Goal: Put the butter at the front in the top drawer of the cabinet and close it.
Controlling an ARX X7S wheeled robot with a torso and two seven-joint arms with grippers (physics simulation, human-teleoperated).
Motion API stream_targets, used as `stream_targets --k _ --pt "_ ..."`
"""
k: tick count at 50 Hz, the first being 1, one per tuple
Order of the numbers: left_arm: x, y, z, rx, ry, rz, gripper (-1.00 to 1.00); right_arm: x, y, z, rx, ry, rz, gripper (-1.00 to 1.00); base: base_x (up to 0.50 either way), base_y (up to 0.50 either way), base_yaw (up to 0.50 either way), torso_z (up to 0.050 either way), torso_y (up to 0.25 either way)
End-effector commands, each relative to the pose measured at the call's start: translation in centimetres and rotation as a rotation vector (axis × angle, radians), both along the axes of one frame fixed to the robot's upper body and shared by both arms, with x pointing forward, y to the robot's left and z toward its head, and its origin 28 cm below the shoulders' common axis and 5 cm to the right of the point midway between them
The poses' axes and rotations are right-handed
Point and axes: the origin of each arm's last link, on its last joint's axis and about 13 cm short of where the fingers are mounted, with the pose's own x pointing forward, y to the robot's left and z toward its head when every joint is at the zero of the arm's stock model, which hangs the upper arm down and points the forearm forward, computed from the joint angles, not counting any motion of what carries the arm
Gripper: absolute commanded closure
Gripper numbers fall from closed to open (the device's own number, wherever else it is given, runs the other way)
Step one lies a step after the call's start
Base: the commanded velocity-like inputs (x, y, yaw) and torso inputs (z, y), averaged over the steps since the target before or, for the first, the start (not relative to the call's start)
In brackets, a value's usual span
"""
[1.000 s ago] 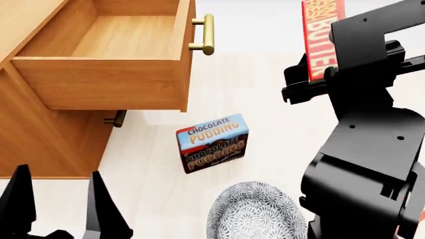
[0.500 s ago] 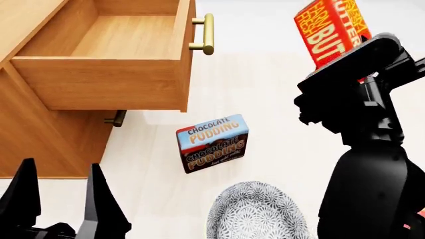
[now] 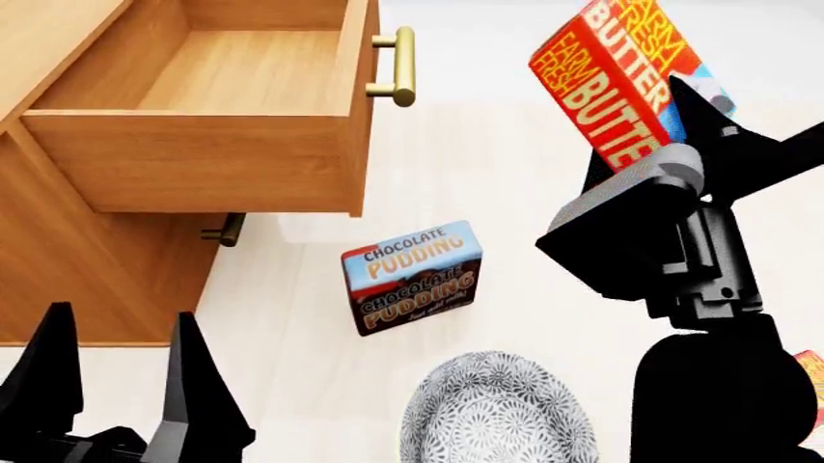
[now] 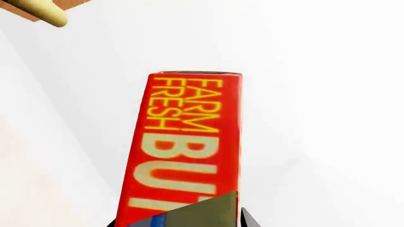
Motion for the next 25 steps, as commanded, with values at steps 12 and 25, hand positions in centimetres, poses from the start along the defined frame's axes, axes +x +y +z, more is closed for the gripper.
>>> stream_targets --k 12,25 --pt "-0.1 -0.1 0.1 0.021 0.004 -0.006 -1.00 0.3 -1.6 -1.1 -0.072 -0.256 0.023 1.00 0.00 0.00 0.00 0.000 0.001" --pt "-0.1 -0.3 0.2 0.026 0.005 -0.021 -1.00 0.9 -1.7 -2.4 -0.126 -0.311 0.118 1.00 0.00 0.00 0.00 0.001 0.002"
